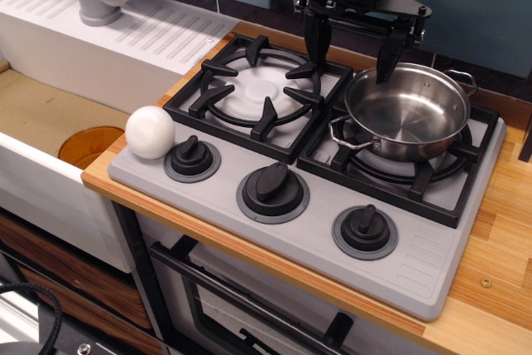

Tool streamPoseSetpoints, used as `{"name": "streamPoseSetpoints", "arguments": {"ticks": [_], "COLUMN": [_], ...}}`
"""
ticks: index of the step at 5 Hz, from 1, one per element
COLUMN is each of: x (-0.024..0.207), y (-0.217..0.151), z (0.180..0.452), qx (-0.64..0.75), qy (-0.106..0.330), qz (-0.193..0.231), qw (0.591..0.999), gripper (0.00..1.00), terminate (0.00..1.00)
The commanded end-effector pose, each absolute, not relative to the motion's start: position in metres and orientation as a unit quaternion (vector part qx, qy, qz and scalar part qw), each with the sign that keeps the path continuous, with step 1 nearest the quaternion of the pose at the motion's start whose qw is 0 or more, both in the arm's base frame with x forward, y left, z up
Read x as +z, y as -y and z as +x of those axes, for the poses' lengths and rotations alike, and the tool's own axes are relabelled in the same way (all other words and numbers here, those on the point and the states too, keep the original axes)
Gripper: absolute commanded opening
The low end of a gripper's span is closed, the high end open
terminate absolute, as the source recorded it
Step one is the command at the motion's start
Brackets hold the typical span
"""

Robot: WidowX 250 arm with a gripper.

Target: Put pot or pan on stove and put mushroom in pot or pan

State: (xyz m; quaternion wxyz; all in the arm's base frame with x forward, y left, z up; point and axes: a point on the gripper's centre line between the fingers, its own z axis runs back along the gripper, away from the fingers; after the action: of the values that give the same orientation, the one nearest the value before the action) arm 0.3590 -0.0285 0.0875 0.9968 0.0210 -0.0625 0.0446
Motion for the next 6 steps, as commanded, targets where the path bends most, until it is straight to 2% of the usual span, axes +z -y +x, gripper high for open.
{"name": "streamPoseSetpoints", "arguments": {"ticks": [1, 6], "x": [0.088, 0.051], "y": [0.029, 0.034], "z": [0.359, 0.364], "qx": [0.045, 0.047], "qy": [0.063, 0.094], "qz": [0.021, -0.011], "qw": [0.997, 0.994], "gripper": [1.0, 1.0], "terminate": [0.0, 0.0]}}
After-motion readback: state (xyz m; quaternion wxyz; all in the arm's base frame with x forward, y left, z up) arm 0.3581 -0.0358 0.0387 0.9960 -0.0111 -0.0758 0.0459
